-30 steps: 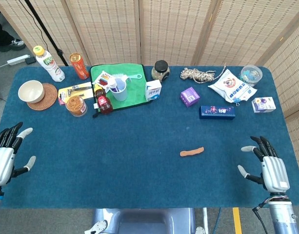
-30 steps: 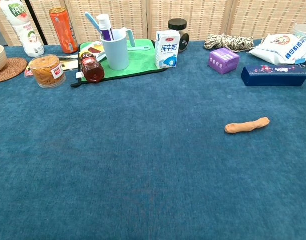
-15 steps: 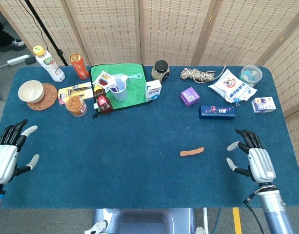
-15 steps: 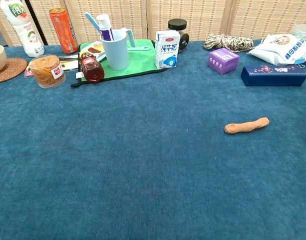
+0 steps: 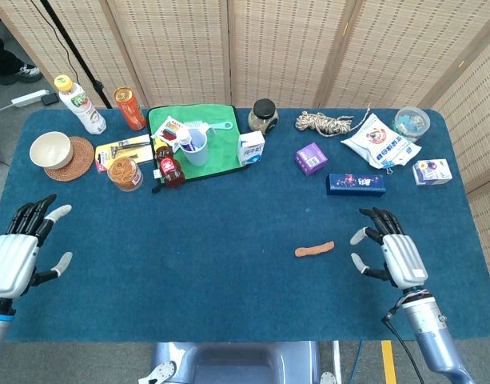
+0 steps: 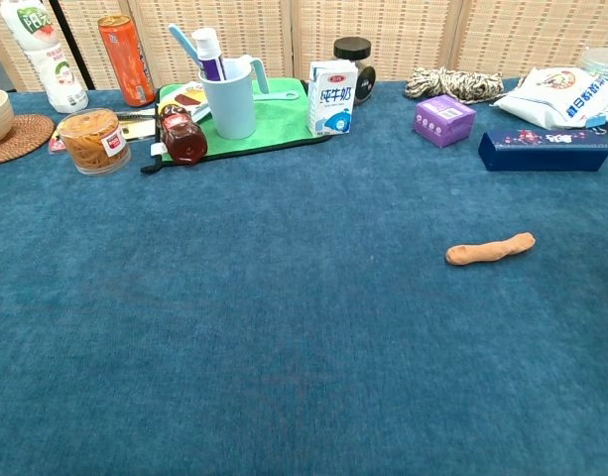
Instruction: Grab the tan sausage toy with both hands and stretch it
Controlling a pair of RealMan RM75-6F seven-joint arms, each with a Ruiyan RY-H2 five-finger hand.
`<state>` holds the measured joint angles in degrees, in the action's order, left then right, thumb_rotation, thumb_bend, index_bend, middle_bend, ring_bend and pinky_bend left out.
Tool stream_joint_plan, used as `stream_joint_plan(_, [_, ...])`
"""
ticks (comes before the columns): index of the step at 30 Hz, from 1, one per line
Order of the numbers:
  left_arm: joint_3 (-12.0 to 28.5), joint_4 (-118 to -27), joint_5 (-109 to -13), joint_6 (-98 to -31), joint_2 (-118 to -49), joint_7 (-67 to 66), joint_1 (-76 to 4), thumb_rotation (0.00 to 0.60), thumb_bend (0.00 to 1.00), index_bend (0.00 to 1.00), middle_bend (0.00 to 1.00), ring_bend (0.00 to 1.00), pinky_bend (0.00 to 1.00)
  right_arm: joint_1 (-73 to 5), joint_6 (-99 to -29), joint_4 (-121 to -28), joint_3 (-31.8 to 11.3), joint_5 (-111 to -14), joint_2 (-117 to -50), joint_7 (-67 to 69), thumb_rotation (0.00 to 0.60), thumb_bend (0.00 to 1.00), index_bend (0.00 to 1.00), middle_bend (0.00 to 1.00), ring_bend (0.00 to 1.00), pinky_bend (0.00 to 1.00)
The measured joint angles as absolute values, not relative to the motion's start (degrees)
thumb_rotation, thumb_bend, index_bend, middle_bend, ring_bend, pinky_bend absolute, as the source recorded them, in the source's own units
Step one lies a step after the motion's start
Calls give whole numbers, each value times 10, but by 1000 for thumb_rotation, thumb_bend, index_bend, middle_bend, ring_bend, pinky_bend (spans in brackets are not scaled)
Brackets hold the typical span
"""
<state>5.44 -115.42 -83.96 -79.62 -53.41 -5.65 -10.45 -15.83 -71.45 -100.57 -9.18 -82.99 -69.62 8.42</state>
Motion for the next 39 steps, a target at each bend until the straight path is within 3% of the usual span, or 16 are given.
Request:
stream_joint_plan(20, [53,-1145,-811,-760,-548,-74,-129,600,312,148,21,0,0,-247,-598,-897,-94,-763,-783,8,600,384,426,109,0,0])
stream_joint_plan(39, [48,-1148,-803,-761,-545,-81,-130,600,312,147,16,0,0,-282,-565,-810,-81,-751,-830,-4,600,385,415,109,0,0])
